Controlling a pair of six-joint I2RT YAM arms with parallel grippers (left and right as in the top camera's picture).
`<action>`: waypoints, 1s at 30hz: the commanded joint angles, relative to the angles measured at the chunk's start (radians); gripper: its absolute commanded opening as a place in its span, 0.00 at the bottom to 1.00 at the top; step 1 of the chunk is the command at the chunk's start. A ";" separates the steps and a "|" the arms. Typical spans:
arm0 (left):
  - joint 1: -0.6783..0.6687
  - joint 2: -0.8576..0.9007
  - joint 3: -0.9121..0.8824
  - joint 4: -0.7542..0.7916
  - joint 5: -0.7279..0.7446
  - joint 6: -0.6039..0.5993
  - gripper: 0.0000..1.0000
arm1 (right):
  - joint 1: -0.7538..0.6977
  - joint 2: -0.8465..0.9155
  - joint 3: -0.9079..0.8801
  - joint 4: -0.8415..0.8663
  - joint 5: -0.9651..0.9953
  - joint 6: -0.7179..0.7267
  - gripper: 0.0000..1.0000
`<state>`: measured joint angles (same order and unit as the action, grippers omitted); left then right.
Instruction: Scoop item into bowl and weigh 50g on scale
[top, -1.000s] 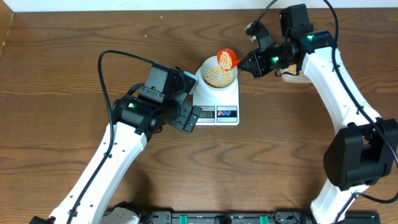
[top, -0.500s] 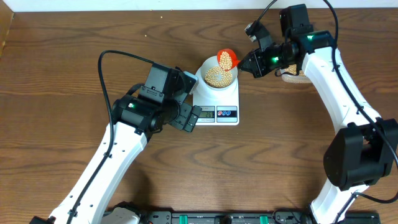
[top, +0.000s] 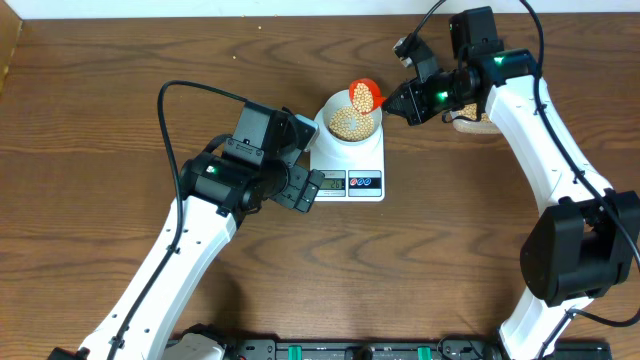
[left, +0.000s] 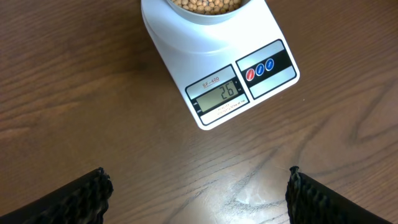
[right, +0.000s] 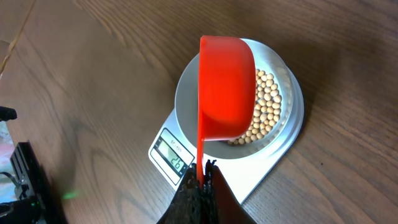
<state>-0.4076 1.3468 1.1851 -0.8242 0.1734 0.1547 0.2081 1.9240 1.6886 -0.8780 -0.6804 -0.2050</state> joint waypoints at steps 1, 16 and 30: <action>0.003 0.005 -0.003 -0.002 -0.009 0.002 0.92 | 0.003 -0.019 0.018 -0.002 -0.010 -0.021 0.01; 0.003 0.005 -0.003 -0.002 -0.010 0.002 0.92 | 0.003 -0.019 0.018 -0.001 -0.010 -0.021 0.01; 0.003 0.005 -0.003 -0.002 -0.010 0.002 0.92 | 0.003 -0.019 0.018 -0.001 -0.002 -0.048 0.01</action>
<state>-0.4076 1.3468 1.1851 -0.8242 0.1734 0.1547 0.2081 1.9240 1.6886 -0.8780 -0.6781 -0.2222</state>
